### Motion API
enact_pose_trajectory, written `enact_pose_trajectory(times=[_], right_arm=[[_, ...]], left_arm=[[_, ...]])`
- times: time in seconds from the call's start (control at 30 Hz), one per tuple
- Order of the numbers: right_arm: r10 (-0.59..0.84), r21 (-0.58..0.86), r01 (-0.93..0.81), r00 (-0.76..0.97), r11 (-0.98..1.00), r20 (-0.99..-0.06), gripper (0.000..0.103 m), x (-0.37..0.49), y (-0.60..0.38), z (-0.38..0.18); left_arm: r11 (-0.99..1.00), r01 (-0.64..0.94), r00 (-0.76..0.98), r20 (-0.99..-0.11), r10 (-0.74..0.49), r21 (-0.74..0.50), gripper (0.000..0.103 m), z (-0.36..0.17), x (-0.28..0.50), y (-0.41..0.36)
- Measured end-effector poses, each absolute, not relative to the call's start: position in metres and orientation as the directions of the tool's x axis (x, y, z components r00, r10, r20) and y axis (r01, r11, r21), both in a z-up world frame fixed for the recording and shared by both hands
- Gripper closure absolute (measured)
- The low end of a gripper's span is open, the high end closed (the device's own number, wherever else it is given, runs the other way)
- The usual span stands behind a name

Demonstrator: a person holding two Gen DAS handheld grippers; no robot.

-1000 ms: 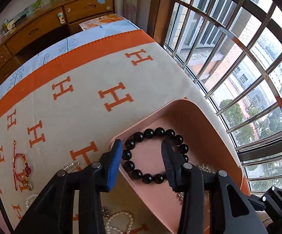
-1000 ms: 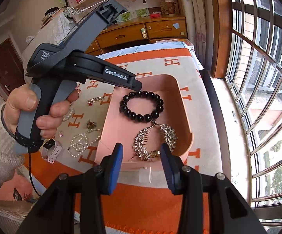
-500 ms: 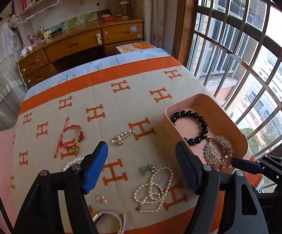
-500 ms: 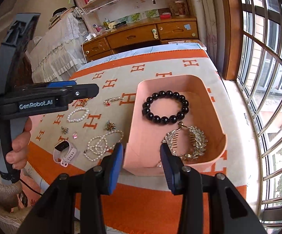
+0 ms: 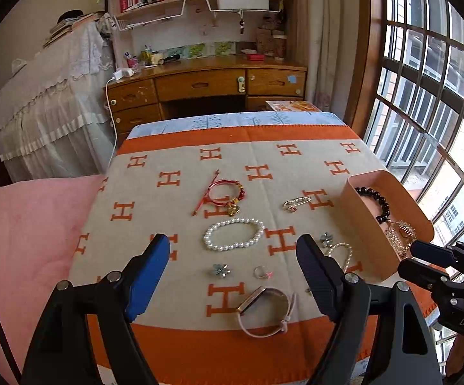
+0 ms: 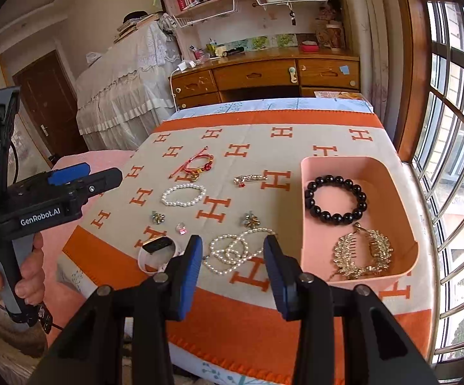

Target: Organize jewelry

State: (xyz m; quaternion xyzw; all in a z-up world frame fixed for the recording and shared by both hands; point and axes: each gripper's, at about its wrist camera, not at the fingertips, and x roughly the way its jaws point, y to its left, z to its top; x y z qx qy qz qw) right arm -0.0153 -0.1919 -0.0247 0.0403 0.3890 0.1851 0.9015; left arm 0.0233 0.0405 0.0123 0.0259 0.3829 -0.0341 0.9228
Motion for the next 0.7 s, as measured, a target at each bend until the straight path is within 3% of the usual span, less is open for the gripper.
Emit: enact_pose_trajectory(times=[0.33, 0.7], right_arm=[[0.408, 0.254, -0.348, 0.503, 0.903, -0.762, 0.063, -0.009, -0.14, -0.05], [0.42, 0.354, -0.251, 0.298, 0.901, -0.857, 0.063, 0.022, -0.102, -0.095]], left_arm=[[1.0, 0.025, 0.626, -0.78, -0.012, 0.006, 0.023, -0.04, 0.014, 0.079], [0.997, 0.006, 0.575, -0.815, -0.069, -0.079, 0.023, -0.077, 0.017, 0.107]])
